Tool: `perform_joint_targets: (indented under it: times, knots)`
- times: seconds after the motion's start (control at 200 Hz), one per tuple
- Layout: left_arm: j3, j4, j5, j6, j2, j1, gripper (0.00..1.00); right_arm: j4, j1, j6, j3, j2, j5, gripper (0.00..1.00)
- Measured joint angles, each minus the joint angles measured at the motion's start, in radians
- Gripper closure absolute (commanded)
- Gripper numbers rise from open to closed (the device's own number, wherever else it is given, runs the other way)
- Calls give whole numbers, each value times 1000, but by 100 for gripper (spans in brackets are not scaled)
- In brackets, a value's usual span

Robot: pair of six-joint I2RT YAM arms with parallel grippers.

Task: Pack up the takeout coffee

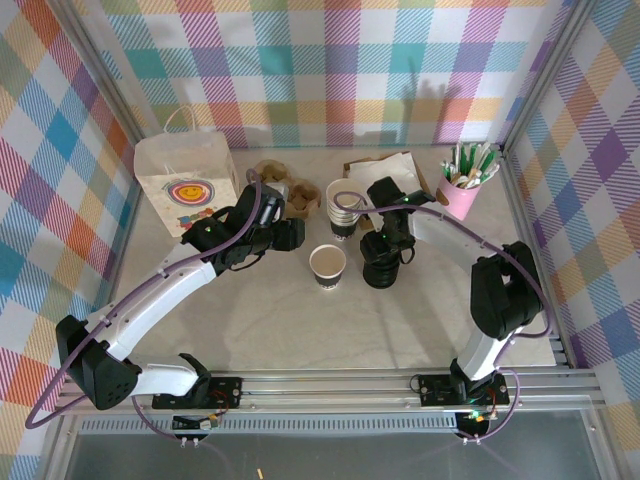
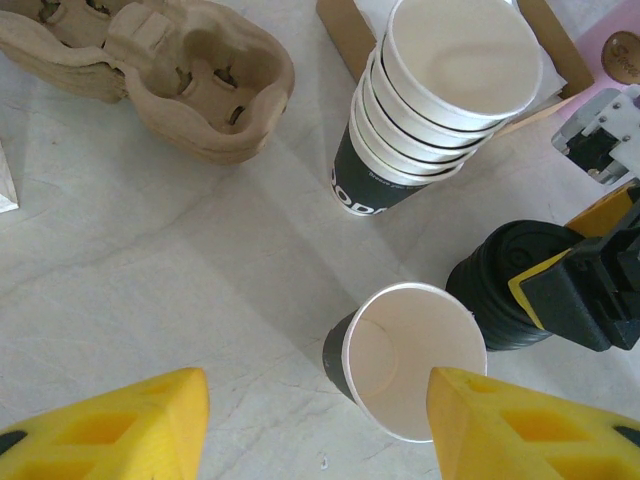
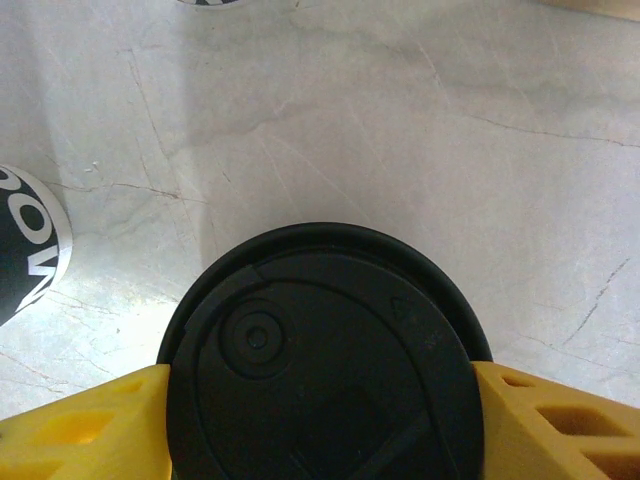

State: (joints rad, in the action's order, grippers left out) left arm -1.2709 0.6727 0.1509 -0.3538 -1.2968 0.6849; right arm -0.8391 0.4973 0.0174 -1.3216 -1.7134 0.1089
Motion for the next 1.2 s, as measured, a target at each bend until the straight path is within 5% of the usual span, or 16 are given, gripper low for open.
perform_joint_targets:
  times: [1.2]
  knots:
    - [5, 65, 53, -157, 50, 0, 41, -46, 8, 73, 35, 344, -45, 39]
